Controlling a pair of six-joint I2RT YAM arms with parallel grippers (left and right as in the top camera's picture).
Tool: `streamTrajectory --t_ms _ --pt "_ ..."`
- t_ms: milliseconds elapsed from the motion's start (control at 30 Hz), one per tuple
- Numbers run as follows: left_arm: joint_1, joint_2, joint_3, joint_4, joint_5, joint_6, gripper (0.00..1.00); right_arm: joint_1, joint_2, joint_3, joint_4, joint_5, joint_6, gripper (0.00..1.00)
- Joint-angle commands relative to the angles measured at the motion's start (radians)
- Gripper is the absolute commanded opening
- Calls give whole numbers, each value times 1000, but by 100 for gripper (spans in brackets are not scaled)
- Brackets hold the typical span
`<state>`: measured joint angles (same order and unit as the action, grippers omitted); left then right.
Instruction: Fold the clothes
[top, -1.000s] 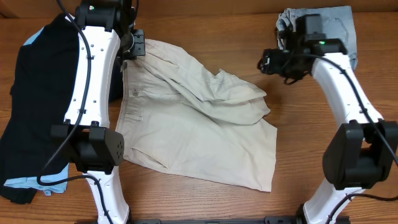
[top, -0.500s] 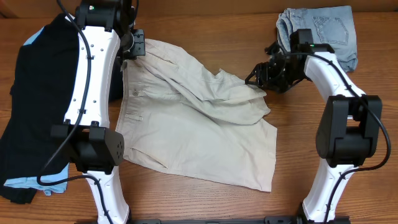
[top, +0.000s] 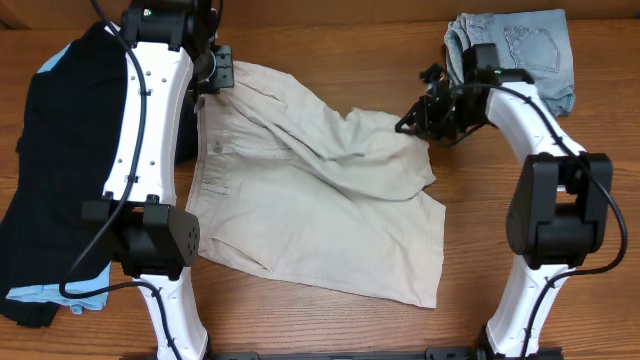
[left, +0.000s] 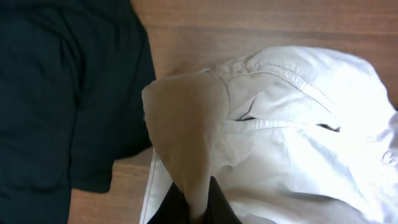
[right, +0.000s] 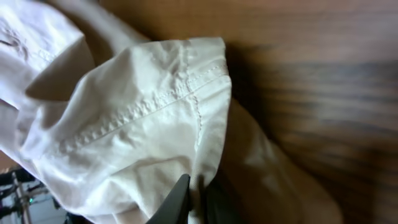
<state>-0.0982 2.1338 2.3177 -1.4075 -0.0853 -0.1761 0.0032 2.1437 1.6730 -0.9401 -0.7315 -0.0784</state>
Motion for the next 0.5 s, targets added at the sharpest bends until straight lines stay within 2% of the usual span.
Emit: streamTrajectory --t_ms 0,167,467 --pt "0 -17 1 36 0 18 4 -54 -35 109 17 29 11 8" --pt "1 -16 1 165 -21 10 4 -93 -47 240 63 204 79 8" --pt "1 81 -3 369 -39 12 4 -63 -5 237 178 381 87 10"
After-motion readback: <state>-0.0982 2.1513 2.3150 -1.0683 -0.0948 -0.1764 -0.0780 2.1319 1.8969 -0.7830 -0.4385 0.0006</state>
